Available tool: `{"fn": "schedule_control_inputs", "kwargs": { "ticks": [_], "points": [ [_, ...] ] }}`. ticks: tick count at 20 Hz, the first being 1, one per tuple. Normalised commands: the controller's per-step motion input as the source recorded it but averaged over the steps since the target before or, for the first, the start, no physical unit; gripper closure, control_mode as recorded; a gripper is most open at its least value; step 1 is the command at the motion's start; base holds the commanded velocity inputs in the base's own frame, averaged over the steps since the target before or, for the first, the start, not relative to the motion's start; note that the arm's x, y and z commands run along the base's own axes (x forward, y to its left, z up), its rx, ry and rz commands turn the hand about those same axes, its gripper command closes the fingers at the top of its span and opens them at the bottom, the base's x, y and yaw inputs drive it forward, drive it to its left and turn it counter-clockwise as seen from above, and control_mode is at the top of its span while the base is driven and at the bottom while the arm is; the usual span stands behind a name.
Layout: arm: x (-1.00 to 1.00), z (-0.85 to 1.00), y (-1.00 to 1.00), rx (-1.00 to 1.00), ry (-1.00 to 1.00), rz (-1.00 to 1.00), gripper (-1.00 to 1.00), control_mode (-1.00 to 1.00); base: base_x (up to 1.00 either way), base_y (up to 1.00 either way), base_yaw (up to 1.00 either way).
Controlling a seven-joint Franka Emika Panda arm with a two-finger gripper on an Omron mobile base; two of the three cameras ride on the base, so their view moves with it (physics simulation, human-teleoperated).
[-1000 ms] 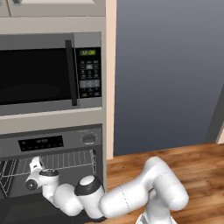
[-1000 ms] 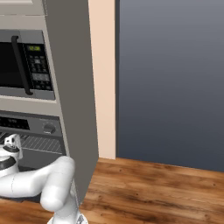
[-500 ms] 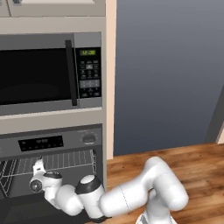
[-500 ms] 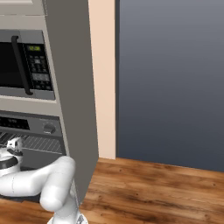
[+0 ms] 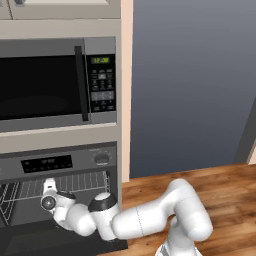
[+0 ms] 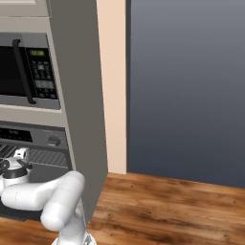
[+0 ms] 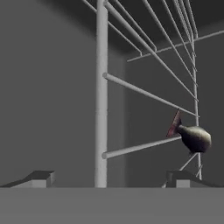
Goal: Take the fish from the oven and place it on the plate on the counter.
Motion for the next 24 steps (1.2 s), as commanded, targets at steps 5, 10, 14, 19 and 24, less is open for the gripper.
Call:
{"fn": "schedule_control_inputs", "kwargs": {
  "ticks": [5,10,14,19,24],
  "points": [
    [-0.37,-1.0,0.0,0.17,-0.28,-0.09,-1.0,-1.0,0.0,0.0,0.0],
    [-0.12,-0.98,0.01,0.17,-0.31,-0.07,-1.0,-1.0,0.0,0.0,0.0],
    [-0.14,-0.6,0.02,0.24,-0.15,-0.05,1.0,-1.0,0.0,0.0,0.0],
    [-0.04,-0.94,0.0,0.15,-0.12,-0.06,1.0,-1.0,0.0,0.0,0.0],
    [-0.21,-1.0,0.0,0.13,-0.18,-0.06,1.0,-1.0,0.0,0.0,0.0]
  ]
}}
